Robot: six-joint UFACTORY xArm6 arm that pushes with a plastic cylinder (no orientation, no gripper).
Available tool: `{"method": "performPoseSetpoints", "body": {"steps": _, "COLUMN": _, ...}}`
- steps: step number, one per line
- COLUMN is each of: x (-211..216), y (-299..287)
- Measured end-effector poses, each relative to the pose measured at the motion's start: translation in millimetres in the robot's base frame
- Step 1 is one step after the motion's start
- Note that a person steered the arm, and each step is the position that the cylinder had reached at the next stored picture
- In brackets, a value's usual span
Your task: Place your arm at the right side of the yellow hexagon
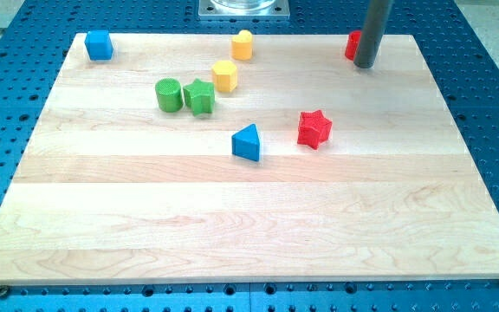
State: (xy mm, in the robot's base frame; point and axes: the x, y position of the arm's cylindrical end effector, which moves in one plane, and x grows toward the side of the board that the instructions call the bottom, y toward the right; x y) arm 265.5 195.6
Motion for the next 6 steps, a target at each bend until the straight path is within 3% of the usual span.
{"method": "performPoseSetpoints", "body": {"steps": 4, "x": 7.8, "y": -2.6}}
{"method": "performPoseSetpoints", "body": {"steps": 6, "x": 37.1, "y": -55.7}}
